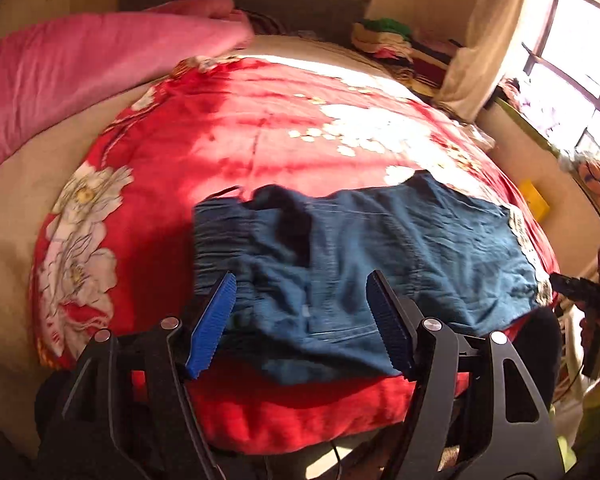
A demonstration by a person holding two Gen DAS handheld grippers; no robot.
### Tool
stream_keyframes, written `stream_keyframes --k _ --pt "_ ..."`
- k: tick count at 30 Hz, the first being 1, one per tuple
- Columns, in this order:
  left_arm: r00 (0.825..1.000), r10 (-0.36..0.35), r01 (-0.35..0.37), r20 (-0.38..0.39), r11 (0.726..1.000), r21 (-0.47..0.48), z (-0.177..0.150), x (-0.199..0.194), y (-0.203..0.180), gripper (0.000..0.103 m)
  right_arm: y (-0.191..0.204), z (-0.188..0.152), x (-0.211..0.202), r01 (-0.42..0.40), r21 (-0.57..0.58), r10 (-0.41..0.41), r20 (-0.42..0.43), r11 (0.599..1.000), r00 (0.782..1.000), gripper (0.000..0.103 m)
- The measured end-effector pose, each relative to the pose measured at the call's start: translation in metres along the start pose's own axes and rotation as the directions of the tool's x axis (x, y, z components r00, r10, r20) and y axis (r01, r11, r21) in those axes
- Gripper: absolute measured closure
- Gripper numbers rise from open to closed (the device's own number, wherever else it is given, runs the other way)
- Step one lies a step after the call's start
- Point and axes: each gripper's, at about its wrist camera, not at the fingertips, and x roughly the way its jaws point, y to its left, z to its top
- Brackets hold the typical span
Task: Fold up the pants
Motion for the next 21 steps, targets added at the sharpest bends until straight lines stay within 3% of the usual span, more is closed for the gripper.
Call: stream_keyframes --k 3,5,6,8,11,15,18,21 --pt "1.0 -0.012 0.009 -0.029 0.992 -0.127 -0.004 0.01 0.028 0.041 0.0 0.002 0.01 0.001 0.004 -0.001 -0.023 1.0 1.0 0.033" --pt "0.997 -0.062 0.055 -0.04 0.985 -0.165 -0.006 0.017 0.033 0.041 0.002 0.003 0.016 0.007 -0.005 -0.007 -0.039 1.0 0.999 0.034" --pt "0.995 -0.086 0.076 -0.045 0.98 -0.183 -0.006 0.023 0.034 0.045 0.003 0.002 0.018 0.016 -0.013 -0.016 -0.041 1.0 0.999 0.035" --pt "0.996 -0.066 0.053 -0.061 0.979 -0.195 -0.004 0.033 0.034 0.07 0.005 0.001 0.02 0.036 -0.028 -0.037 -0.043 0.999 0.998 0.037" --pt "0.996 -0.078 0.071 -0.036 0.983 -0.172 0.011 0.03 0.032 0.07 0.007 -0.001 0.02 0.05 -0.044 -0.052 -0.044 0.998 0.998 0.038" --pt "1.0 -0.018 0.018 -0.001 0.994 -0.111 0.028 0.018 0.035 0.07 0.01 -0.003 0.021 0.071 -0.063 -0.074 -0.045 0.995 0.996 0.038" --pt "0.999 0.003 -0.009 -0.045 0.993 -0.115 0.019 0.036 0.045 0.07 0.012 -0.004 0.024 0.088 -0.078 -0.092 -0.044 0.993 0.995 0.037" --pt "0.999 0.01 -0.015 -0.035 0.992 -0.128 0.01 0.043 0.049 0.067 0.012 -0.003 0.022 0.086 -0.075 -0.089 -0.047 0.994 0.995 0.037"
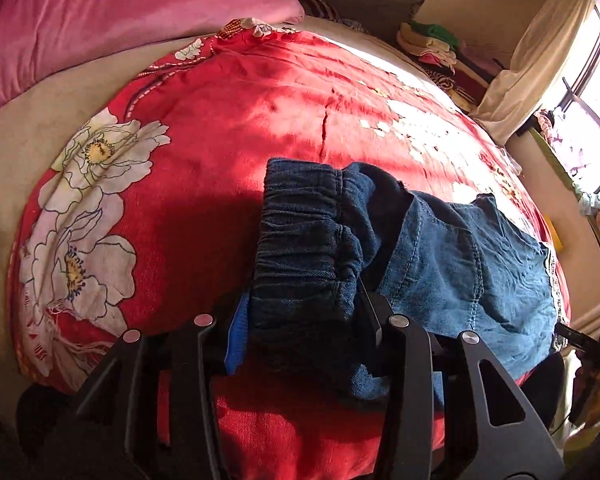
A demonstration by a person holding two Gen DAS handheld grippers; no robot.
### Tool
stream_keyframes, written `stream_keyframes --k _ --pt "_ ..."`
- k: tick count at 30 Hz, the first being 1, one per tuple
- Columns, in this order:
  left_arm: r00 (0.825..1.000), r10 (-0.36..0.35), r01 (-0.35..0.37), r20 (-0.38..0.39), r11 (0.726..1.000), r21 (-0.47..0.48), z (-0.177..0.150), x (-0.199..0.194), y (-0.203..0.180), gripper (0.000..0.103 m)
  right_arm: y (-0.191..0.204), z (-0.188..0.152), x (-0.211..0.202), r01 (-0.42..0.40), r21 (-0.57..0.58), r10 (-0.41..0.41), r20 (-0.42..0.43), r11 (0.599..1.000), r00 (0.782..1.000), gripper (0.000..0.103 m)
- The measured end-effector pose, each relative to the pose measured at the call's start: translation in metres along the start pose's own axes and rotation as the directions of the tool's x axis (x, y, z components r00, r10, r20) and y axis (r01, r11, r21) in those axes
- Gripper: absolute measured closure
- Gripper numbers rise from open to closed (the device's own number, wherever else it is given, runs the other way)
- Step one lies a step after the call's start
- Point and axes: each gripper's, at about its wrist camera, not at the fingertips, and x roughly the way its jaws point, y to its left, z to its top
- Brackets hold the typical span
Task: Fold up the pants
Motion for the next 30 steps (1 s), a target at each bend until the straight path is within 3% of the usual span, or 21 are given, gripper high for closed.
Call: stream_keyframes --k 4,5,6,10,13,17,20,23,26,28,30 --pt "1.0 -0.003 0.003 0.014 1.0 -0.02 -0.001 -0.008 0.002 0.06 -0.002 0.0 -0.023 -0.028 0.022 0.026 0.06 0.999 0.998 0.038" --pt "1.0 -0.005 0.006 0.022 0.999 -0.033 0.0 -0.015 0.002 0.054 -0.001 0.0 -0.033 -0.037 0.017 0.035 0.093 0.999 0.995 0.038" --pt "0.999 -0.005 0.007 0.038 0.999 -0.044 0.0 -0.024 0.002 0.047 0.001 -0.002 -0.042 -0.046 0.01 0.044 0.121 0.999 0.992 0.038" --pt "0.99 0.021 -0.023 0.14 1.0 0.011 0.005 -0.069 -0.022 0.04 0.025 -0.006 -0.059 -0.095 -0.073 0.105 0.153 0.993 0.983 0.037" --pt "0.985 -0.072 0.06 0.159 0.995 0.077 0.005 -0.083 -0.056 0.04 0.055 -0.006 -0.053 -0.146 -0.153 0.165 0.125 0.977 0.978 0.037" --pt "0.974 -0.222 0.208 0.043 0.954 0.218 -0.011 -0.058 -0.127 0.04 0.096 -0.007 -0.032 -0.212 -0.222 0.23 0.056 0.952 0.972 0.038" --pt "0.952 -0.29 0.305 -0.095 0.914 0.269 -0.034 -0.023 -0.169 0.04 0.11 -0.009 -0.016 -0.214 -0.247 0.224 0.011 0.945 0.975 0.038" --pt "0.958 -0.225 0.275 -0.179 0.902 0.333 -0.061 0.011 -0.187 0.04 0.098 -0.012 -0.005 -0.191 -0.207 0.192 -0.015 0.959 0.981 0.038" --pt "0.973 -0.108 0.175 -0.202 0.921 0.348 -0.071 0.037 -0.173 0.04 0.073 -0.018 0.003 -0.157 -0.154 0.152 -0.045 0.976 0.987 0.039" --pt "0.976 -0.111 0.168 -0.186 0.931 0.325 -0.067 0.039 -0.158 0.04 0.06 -0.021 0.003 -0.176 -0.124 0.171 -0.05 0.977 0.984 0.042" --pt "0.982 -0.103 0.148 -0.16 0.94 0.307 -0.06 0.039 -0.15 0.04 0.057 -0.026 0.0 -0.14 -0.145 0.134 -0.048 0.98 0.99 0.043"
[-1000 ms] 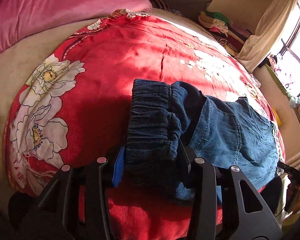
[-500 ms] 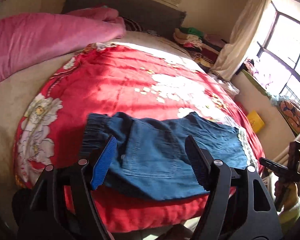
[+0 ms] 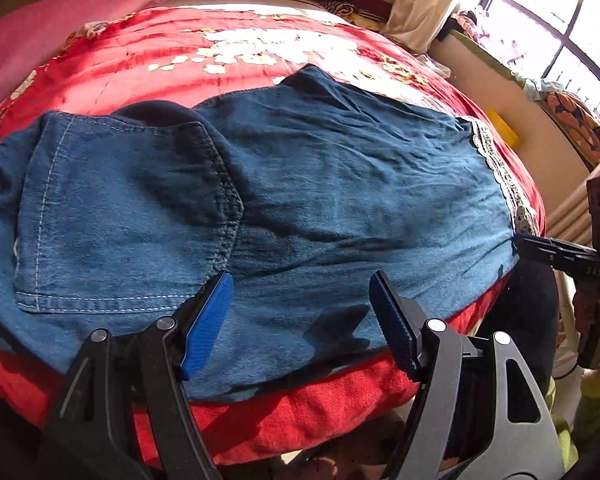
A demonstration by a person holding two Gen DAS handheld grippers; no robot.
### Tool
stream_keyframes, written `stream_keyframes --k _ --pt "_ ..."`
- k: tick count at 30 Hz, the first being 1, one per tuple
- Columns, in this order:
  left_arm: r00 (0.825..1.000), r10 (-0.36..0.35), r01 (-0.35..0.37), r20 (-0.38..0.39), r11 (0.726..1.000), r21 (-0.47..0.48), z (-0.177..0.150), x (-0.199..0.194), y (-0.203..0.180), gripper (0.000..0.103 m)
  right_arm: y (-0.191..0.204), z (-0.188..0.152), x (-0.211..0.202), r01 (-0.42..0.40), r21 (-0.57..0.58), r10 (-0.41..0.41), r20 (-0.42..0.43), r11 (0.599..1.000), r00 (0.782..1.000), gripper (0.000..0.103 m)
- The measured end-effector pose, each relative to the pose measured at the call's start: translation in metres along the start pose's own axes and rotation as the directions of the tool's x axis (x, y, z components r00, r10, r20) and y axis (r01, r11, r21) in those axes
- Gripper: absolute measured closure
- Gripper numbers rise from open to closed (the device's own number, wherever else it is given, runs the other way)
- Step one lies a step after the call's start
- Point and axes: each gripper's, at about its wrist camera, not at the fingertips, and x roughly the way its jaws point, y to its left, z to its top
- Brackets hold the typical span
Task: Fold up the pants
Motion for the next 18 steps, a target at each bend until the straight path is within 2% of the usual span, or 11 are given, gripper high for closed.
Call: stream_keyframes --k 3,5,7,9,11,13,16,18 --pt "1.0 -0.023 0.023 -0.013 1.0 -0.018 0.003 0.004 0.01 0.04 -0.007 -0.003 0.003 -0.015 0.02 0.015 0.002 1.0 1.0 0.042" --pt "1.0 0.003 -0.003 -0.009 1.0 0.025 0.001 0.01 0.005 0.04 -0.005 -0.003 0.008 -0.001 0.014 0.001 -0.002 1.0 1.0 0.041" --pt "1.0 0.014 -0.014 0.0 0.999 0.051 0.002 0.013 0.001 0.037 0.004 -0.002 0.012 0.025 -0.024 -0.025 -0.01 0.999 1.0 0.035" --pt "1.0 0.003 -0.003 -0.002 0.999 0.053 0.005 0.008 -0.003 0.03 0.008 0.001 0.007 0.015 -0.03 -0.015 -0.014 0.999 1.0 0.03" --pt "0.999 -0.033 0.033 0.008 0.998 0.058 0.013 -0.007 -0.01 0.024 0.009 0.006 -0.012 -0.031 -0.027 0.032 0.032 0.999 0.999 0.03" --pt "0.996 -0.057 0.05 0.068 0.994 0.098 0.027 -0.026 -0.017 0.022 0.007 0.015 -0.036 -0.056 -0.034 0.059 0.119 0.998 0.991 0.031" --pt "0.99 -0.09 0.079 0.108 0.991 0.106 0.061 -0.034 -0.019 0.016 -0.014 0.039 -0.053 -0.042 0.008 0.039 0.201 0.999 0.979 0.03" --pt "0.99 -0.083 0.071 0.116 0.992 0.106 0.087 -0.024 -0.019 0.016 -0.033 0.059 -0.049 -0.015 0.056 0.003 0.207 0.998 0.978 0.03"
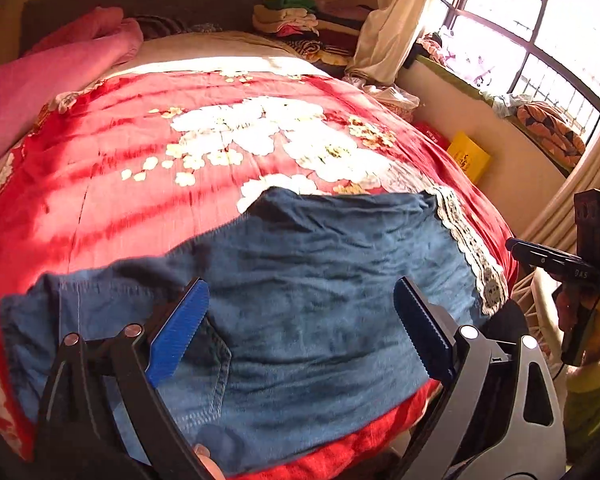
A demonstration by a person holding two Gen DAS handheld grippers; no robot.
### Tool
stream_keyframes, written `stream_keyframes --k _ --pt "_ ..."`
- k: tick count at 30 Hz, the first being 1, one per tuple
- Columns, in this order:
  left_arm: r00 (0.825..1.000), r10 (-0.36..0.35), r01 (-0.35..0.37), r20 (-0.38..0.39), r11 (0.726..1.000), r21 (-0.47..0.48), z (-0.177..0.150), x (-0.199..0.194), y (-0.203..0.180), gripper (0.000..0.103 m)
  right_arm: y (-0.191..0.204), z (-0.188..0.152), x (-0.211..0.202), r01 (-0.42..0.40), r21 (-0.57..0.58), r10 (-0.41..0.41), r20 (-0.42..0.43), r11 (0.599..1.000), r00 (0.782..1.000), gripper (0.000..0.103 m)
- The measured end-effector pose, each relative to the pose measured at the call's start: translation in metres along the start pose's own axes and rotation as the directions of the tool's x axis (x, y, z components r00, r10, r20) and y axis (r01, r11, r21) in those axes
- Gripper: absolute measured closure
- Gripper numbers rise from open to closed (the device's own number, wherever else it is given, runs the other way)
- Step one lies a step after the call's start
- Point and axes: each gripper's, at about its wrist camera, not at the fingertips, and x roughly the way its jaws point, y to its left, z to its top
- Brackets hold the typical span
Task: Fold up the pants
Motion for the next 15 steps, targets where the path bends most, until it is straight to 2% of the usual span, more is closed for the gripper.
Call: stream_keyframes --k 5,8,12,13,14,15 --pt "0.998 -0.019 0.017 -0.055 0.999 -0.049 0.044 0.048 0.015 0.016 -0.04 0.04 0.038 -0.004 0.085 0.007 -0.036 0.996 0.999 0.03" --pt "0.994 -0.02 0.013 -0.106 0.998 -0.066 0.053 0.075 0.022 0.016 -0.05 0.057 0.062 -0.022 0.099 0.028 -0.062 0.995 0.998 0.03" --pt "0.982 -0.069 0.051 -0.178 0.993 -0.102 0.052 0.105 0.03 0.017 -0.061 0.068 0.094 -0.047 0.118 0.06 -0.11 0.992 0.992 0.031" --pt "0.978 -0.077 0.058 -0.193 0.993 -0.106 0.051 0.111 0.031 0.018 -0.062 0.068 0.101 -0.067 0.118 0.082 -0.125 0.991 0.989 0.034" --pt "0.975 -0.086 0.065 -0.205 0.992 -0.111 0.05 0.117 0.03 0.023 -0.061 0.067 0.107 -0.086 0.121 0.102 -0.129 0.989 0.986 0.039" --pt "0.971 -0.1 0.076 -0.217 0.99 -0.116 0.048 0.121 0.031 0.029 -0.06 0.066 0.113 -0.103 0.128 0.121 -0.142 0.986 0.982 0.05"
